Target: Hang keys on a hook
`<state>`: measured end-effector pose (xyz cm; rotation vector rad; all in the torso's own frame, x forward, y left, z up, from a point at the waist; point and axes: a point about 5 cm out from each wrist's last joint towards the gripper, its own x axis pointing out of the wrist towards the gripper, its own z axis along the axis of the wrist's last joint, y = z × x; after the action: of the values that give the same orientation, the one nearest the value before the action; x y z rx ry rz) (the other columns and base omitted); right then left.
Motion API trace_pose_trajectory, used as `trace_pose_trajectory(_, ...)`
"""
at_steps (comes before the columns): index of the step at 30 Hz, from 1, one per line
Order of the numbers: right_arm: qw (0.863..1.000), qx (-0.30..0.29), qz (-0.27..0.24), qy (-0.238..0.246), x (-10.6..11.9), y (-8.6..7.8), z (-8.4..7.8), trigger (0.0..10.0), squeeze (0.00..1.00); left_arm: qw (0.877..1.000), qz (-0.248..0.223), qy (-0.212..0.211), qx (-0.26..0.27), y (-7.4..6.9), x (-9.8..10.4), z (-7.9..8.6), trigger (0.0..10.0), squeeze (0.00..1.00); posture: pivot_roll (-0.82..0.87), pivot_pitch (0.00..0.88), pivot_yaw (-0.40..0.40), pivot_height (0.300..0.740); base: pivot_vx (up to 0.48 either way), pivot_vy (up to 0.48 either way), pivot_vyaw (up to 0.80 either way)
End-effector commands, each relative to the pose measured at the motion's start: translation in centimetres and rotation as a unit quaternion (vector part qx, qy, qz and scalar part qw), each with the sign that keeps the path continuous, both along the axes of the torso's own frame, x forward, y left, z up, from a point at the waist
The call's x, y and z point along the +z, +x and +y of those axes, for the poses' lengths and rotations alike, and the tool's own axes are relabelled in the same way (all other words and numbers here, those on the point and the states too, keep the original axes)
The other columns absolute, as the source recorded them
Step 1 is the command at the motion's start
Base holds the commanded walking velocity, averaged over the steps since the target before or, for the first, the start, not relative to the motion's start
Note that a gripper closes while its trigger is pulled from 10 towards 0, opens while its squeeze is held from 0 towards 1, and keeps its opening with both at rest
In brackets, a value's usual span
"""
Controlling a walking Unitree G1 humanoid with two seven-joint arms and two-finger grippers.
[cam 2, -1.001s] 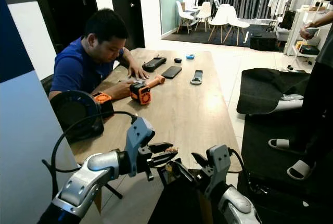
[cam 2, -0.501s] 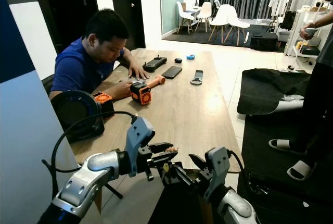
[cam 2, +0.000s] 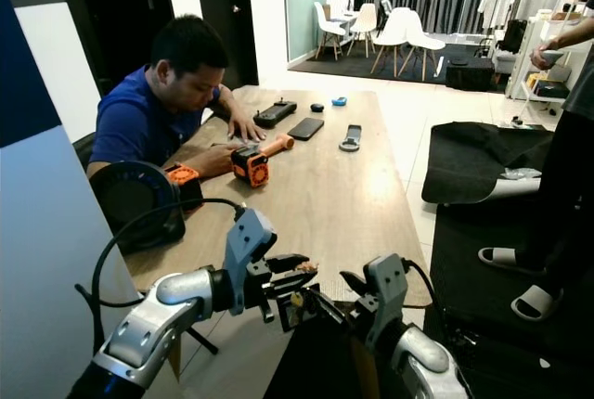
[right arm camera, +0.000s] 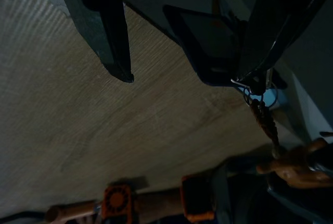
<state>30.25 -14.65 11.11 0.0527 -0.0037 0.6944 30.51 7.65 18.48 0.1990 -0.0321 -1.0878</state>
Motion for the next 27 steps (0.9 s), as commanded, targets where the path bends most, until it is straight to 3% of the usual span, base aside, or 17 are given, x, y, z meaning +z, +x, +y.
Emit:
trace_pose_trajectory(1,1.000,0.003,0.011,-0.007,-0.4,0.0,0.0,10.0,0.00,1.000,-0.001,0.002,-0.003,-0.1,0.0,-0.2,10.0,0.00,0.05,0.036,0.020,0.740,0.000,0.000,0.00)
trace_pose_trajectory(18,0.999,-0.008,0.022,-0.032,-0.3,1.3,-0.2,10.0,0.00,1.000,-0.002,0.003,0.000,0.0,0.0,-0.2,10.0,0.00,0.05,0.034,0.020,0.740,0.000,0.000,0.00)
trace_pose_trajectory(27,0.998,0.009,0.024,-0.051,-0.4,1.5,0.7,10.0,0.00,1.000,-0.003,0.008,0.004,0.1,0.0,-0.1,10.0,0.00,0.05,0.032,0.018,0.740,0.000,0.000,0.00)
